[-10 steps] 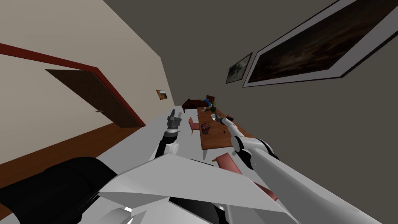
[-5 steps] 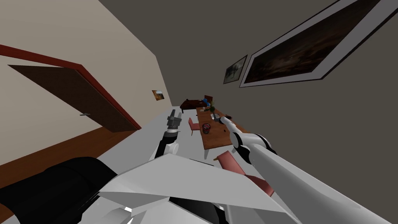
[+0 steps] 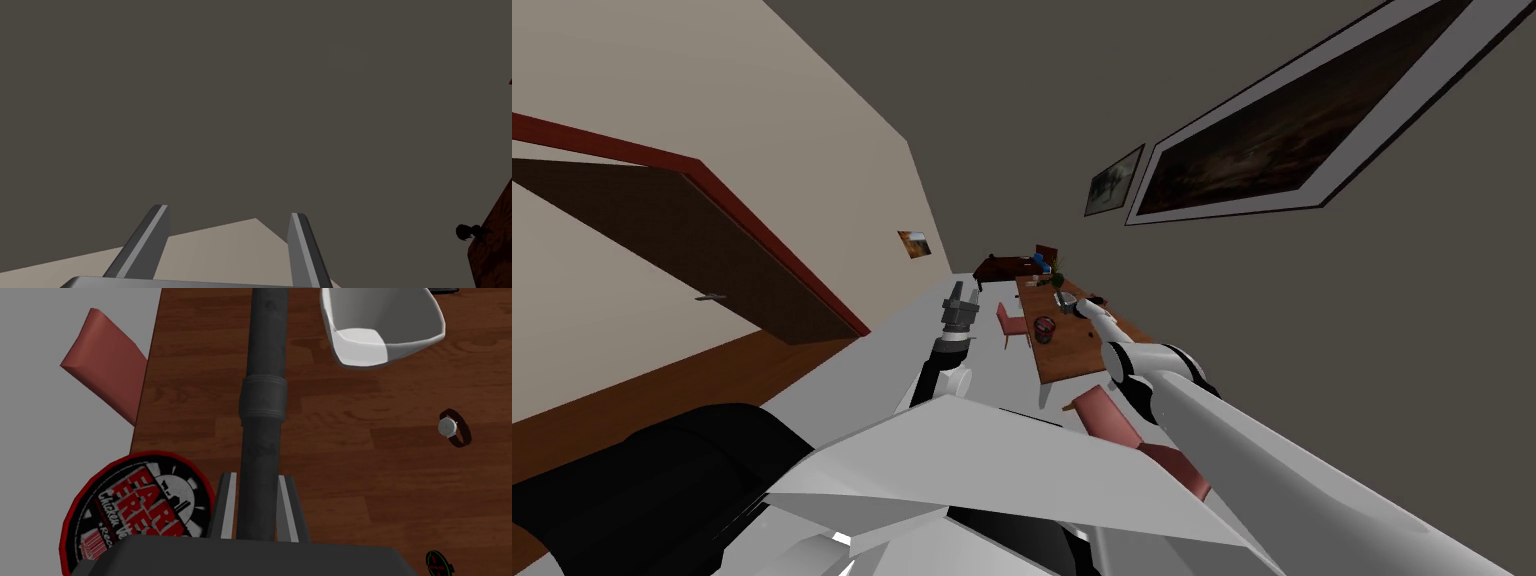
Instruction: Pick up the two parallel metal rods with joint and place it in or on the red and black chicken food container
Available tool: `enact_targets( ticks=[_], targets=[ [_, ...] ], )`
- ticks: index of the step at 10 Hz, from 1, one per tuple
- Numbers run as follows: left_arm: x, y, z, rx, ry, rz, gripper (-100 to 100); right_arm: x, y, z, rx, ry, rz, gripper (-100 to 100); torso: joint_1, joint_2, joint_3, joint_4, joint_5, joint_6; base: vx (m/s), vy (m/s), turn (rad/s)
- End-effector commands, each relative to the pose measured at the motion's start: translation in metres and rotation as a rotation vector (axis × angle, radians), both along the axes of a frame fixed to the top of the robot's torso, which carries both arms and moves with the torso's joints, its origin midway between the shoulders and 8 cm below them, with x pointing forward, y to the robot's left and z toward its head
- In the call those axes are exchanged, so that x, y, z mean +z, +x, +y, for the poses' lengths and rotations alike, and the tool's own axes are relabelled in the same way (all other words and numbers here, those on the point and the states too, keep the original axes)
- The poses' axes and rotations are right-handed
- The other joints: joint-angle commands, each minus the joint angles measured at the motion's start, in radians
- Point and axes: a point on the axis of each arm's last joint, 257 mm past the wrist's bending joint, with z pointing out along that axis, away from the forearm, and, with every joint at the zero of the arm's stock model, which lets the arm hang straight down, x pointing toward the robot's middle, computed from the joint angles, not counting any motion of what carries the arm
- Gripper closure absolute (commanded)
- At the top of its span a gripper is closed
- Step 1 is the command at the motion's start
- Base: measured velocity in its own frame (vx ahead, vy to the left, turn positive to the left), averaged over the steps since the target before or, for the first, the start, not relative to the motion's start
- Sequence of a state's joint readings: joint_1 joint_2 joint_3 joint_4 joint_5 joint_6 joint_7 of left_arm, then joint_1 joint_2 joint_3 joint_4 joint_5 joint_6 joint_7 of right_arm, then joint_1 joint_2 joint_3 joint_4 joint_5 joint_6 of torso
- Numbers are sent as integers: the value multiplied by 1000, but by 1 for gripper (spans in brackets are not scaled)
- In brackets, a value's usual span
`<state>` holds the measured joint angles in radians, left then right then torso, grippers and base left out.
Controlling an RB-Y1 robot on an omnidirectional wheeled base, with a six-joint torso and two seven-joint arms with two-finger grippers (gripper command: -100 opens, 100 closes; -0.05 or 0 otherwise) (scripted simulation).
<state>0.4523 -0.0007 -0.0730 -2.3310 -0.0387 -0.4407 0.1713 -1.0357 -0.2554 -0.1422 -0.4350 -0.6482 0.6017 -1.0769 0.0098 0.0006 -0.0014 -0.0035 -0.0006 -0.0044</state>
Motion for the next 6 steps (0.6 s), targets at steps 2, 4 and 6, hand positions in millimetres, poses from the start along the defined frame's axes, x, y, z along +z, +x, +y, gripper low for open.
enact_targets(
  ticks=[2,4,6],
  targets=[
    [0,0,0,0,0,0,0,-11,-10,15,48,-23,53,100,3,-1,-1,-1,0,0,-10,137,-118],
    [0,0,0,0,0,0,0,-19,-19,27,89,-48,94,100,3,0,0,0,0,0,-31,126,-82],
    [0,0,0,0,0,0,0,-26,-27,37,122,-68,128,100,4,0,0,0,1,-1,-26,137,-87]
  ],
)
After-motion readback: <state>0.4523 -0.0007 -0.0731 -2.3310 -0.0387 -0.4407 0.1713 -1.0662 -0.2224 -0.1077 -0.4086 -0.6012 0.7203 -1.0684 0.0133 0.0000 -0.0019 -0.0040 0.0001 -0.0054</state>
